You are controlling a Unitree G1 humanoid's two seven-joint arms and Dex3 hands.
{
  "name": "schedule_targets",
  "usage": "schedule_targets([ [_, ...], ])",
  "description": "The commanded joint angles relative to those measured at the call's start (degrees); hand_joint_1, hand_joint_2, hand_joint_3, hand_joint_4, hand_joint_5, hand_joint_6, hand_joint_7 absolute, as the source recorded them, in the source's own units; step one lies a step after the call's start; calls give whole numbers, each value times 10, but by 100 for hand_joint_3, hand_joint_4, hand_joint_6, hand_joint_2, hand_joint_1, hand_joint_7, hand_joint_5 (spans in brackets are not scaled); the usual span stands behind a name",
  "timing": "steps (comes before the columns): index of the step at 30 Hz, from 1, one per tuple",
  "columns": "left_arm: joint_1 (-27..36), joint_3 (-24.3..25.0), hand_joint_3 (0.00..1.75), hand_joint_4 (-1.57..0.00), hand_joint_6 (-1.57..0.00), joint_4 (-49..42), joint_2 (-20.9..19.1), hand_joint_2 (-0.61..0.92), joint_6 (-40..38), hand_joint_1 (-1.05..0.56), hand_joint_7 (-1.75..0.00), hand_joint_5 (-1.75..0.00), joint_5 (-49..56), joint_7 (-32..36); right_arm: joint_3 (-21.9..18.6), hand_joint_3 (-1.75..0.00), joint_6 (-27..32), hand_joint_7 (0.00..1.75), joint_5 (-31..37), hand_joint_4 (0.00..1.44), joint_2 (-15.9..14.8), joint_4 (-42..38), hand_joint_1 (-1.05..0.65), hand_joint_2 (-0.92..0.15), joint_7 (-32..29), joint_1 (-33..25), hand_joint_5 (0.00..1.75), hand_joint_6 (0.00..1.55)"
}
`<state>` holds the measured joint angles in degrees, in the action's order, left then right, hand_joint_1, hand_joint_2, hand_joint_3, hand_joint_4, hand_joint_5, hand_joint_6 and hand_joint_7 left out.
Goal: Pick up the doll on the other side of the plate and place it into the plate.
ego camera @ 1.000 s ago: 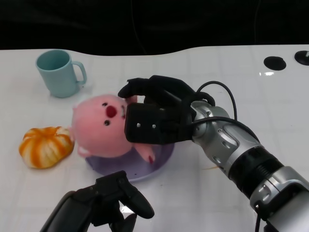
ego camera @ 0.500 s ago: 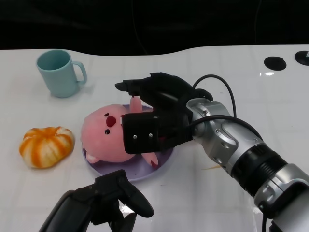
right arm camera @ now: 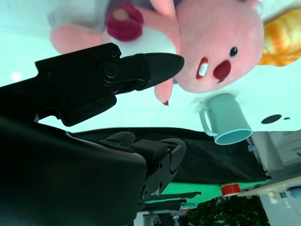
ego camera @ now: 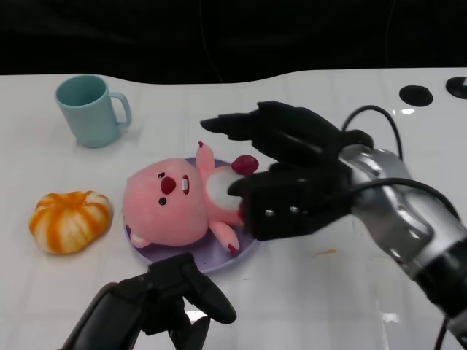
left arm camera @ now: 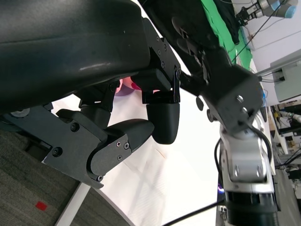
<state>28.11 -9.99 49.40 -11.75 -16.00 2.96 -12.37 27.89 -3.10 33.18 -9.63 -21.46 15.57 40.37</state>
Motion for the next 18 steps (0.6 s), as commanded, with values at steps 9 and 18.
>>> schedule_targets([
  [9, -10, -22, 103, -64, -70, -9, 6, 58, 4, -26, -142, -171, 29, 19, -106, -18, -13, 15, -94, 37, -90, 228, -57, -92, 45, -182, 82, 56],
  [18, -7, -7, 105, -63, -71, -13, 6, 56, 7, -24, -140, -170, 13, 11, -161, -4, -26, 41, -153, 65, -83, 313, -21, -91, 22, -293, 121, 87],
])
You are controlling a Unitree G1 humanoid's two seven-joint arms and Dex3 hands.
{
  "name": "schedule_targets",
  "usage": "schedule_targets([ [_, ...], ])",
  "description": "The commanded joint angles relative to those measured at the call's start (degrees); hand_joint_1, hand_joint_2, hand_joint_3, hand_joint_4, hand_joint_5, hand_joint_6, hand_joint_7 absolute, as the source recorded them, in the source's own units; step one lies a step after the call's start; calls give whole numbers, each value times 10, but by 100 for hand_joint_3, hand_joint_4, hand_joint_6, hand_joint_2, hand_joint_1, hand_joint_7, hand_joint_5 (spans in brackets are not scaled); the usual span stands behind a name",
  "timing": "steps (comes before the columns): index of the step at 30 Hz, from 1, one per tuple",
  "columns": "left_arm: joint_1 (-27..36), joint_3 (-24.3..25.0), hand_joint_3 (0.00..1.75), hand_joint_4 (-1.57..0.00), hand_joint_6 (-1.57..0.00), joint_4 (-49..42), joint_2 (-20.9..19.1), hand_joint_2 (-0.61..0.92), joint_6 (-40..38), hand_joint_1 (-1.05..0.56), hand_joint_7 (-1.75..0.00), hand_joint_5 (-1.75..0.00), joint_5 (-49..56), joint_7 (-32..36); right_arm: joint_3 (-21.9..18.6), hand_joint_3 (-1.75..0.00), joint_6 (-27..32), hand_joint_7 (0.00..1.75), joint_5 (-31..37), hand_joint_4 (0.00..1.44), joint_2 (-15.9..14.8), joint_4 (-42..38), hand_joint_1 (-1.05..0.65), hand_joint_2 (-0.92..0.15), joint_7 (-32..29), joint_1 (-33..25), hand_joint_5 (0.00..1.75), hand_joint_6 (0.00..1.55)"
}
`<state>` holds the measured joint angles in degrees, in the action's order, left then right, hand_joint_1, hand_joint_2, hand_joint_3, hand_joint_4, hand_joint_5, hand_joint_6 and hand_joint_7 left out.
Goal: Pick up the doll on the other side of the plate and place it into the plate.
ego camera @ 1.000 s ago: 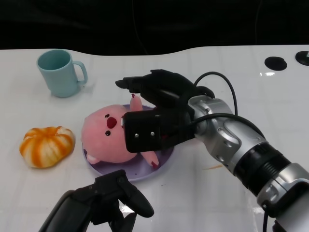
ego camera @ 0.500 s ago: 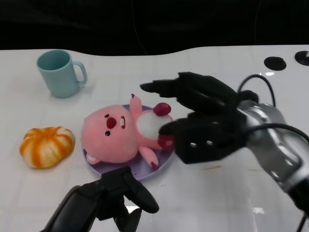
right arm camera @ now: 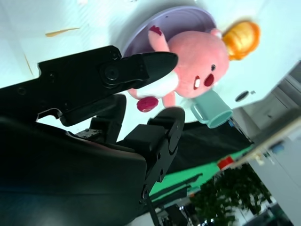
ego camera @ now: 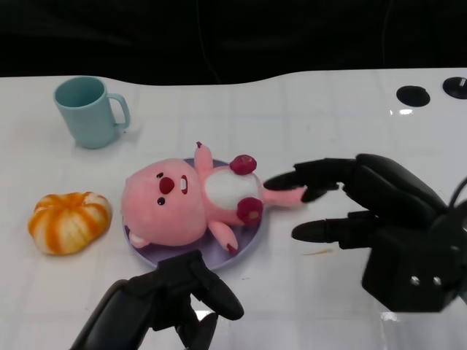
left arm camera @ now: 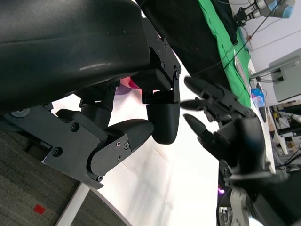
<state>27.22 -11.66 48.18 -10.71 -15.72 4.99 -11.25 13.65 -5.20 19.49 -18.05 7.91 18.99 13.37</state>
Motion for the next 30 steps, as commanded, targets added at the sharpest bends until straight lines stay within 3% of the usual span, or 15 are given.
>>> schedule_targets([
  [1, 3, 12, 105, -63, -70, -1, -6, 57, 4, -25, -140, -170, -9, -1, -22, -4, -3, 48, -18, 66, 0, 28, -18, -91, -14, -33, 126, 88],
  [3, 5, 17, 104, -64, -70, -4, -9, 58, 7, -25, -141, -171, -12, -3, -30, -10, 6, 73, -21, 71, -6, 50, -13, -90, -11, -55, 134, 82],
  [5, 7, 20, 104, -65, -70, -3, -11, 58, 3, -25, -142, -172, -16, -4, -38, -22, 17, 85, -26, 74, -13, 72, -10, -85, -1, -72, 138, 80],
  [7, 9, 24, 104, -66, -69, 0, -11, 58, -4, -25, -143, -173, -22, -6, -50, -72, 27, 88, -38, 77, -25, 98, -4, -62, 14, -94, 150, 86],
  [9, 11, 28, 103, -65, -69, 3, -13, 58, -7, -25, -144, -173, -26, -7, -61, -99, 38, 89, -51, 82, -34, 121, 1, -51, 27, -114, 155, 91],
  [11, 13, 33, 104, -65, -70, 4, -15, 58, -2, -25, -144, -172, -31, -8, -74, -113, 52, 92, -67, 86, -43, 149, 5, -44, 40, -137, 149, 93],
  [14, 12, 41, 104, -65, -70, 1, -18, 57, 1, -26, -144, -172, -41, -10, -91, -126, 80, 97, -83, 90, -50, 190, 9, -37, 52, -168, 144, 94],
  [18, 7, 48, 104, -62, -70, -1, -26, 57, 2, -28, -142, -170, -42, -11, -96, -138, 107, 108, -87, 93, -56, 226, 9, -31, 60, -193, 154, 93],
  [21, 5, 57, 102, -62, -71, -4, -30, 58, 3, -27, -141, -170, -47, -15, -94, -150, 110, 121, -91, 91, -43, 224, 10, -22, 49, -202, 158, 92],
  [25, 8, 66, 100, -63, -70, -3, -36, 61, 4, -27, -142, -173, -51, -22, -86, -151, 127, 133, -82, 84, -46, 218, 6, -24, 50, -202, 166, 83],
  [30, 17, 74, 102, -66, -68, -4, -42, 61, 11, -26, -143, -174, -58, -31, -68, -147, 143, 137, -62, 85, -69, 206, 1, -26, 73, -189, 174, 80],
])
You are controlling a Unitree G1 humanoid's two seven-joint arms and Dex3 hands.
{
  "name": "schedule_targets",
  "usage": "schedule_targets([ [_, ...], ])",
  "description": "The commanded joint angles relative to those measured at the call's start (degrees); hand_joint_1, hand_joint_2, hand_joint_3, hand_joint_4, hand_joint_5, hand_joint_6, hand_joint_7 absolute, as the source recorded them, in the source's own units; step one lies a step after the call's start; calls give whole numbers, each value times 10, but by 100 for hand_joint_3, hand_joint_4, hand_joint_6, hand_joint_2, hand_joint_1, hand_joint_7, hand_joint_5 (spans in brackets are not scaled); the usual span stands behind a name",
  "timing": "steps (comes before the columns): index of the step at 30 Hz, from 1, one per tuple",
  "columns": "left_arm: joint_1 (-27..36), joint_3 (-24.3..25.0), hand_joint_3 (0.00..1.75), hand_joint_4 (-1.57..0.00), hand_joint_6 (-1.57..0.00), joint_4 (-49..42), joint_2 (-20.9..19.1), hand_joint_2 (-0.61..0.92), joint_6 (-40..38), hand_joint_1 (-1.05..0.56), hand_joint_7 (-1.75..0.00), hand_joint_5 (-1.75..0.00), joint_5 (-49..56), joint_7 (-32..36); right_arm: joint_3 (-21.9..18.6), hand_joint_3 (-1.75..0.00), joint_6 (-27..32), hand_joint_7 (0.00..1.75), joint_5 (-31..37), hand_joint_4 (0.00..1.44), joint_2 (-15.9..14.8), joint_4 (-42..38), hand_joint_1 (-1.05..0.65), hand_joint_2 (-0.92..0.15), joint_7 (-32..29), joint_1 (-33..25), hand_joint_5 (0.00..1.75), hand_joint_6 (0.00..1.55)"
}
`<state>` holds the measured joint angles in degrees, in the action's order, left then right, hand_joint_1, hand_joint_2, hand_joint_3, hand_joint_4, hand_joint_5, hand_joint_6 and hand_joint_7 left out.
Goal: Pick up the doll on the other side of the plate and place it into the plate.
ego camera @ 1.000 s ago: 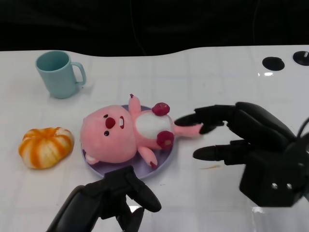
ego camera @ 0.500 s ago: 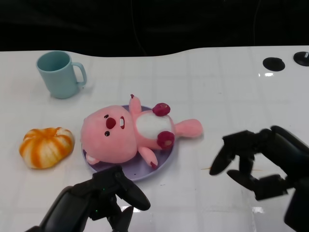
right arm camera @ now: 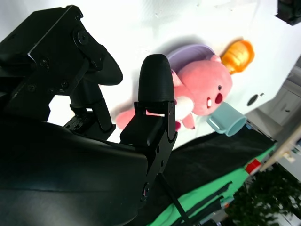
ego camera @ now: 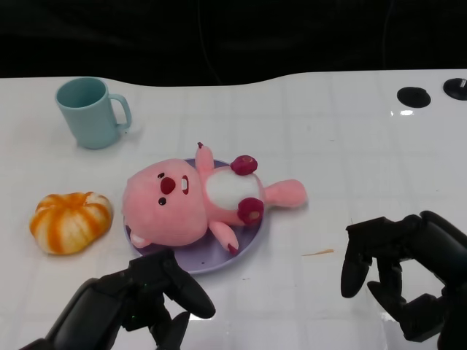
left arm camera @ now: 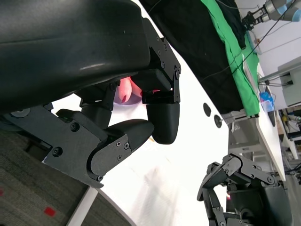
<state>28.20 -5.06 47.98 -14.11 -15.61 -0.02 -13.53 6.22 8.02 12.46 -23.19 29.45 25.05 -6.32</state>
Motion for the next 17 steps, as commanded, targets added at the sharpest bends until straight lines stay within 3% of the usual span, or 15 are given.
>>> schedule_targets([
  [1, 8, 9, 102, -67, -67, -2, -7, 60, 9, -24, -143, -174, -12, -9, 9, -145, 13, 136, 10, 86, -21, -12, 1, -27, 16, 10, 174, 81],
  [7, 7, 11, 105, -69, -66, -10, -5, 59, 15, -21, -142, -171, -22, -10, 19, -135, 21, 131, 10, 86, -33, -20, -1, -31, 34, 23, 174, 83],
  [17, 6, 12, 108, -69, -65, -8, -8, 59, 10, -22, -141, -171, -21, -8, 21, -134, 7, 123, 15, 89, -35, -30, 0, -31, 35, 31, 167, 89],
])
